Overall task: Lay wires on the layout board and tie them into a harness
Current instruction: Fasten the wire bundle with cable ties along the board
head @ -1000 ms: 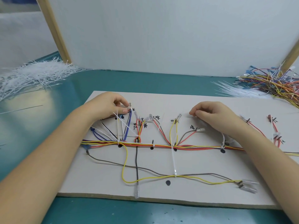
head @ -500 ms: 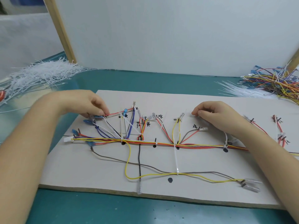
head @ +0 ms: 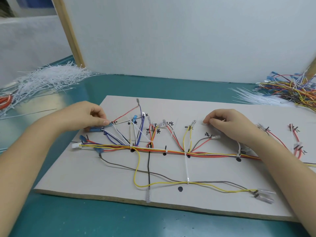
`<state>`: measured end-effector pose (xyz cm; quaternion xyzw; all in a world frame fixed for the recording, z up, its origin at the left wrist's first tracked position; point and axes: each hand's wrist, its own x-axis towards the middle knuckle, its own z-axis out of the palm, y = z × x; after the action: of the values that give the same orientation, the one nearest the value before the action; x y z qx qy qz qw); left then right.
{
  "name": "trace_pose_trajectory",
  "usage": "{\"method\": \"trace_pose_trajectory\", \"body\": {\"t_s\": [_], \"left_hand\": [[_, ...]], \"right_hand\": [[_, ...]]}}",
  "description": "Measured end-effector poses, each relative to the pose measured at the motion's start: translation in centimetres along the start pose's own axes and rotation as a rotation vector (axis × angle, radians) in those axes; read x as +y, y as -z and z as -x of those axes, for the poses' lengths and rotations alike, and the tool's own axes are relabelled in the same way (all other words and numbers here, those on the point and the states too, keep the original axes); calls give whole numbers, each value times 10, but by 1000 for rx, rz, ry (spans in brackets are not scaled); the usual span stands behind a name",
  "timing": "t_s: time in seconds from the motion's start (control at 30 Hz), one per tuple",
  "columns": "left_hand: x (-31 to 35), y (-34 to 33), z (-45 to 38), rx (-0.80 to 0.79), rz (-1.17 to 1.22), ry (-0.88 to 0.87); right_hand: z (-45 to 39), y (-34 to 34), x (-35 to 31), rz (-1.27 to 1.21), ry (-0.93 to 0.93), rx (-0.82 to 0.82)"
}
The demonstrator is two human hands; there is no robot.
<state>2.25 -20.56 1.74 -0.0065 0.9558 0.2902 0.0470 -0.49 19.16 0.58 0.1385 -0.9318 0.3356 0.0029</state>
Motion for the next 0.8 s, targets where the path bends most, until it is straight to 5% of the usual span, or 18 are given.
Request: {"method": "trace_pose_trajectory", "body": {"t_s": [0.17,0.4,0.6,0.8], "left_hand": [[-16,4,13,-20,256,-11],[-29,12,12,-4,297,106],[-64,36,25,-396,209,137],[-74,31,19,-449,187,53]], "right_hand": [[-1,0,1,18,1,2],[-1,-1,2,16,9,7],[-1,-2,1,30,16,6],[0,-2,1,45,18,-7]]}}
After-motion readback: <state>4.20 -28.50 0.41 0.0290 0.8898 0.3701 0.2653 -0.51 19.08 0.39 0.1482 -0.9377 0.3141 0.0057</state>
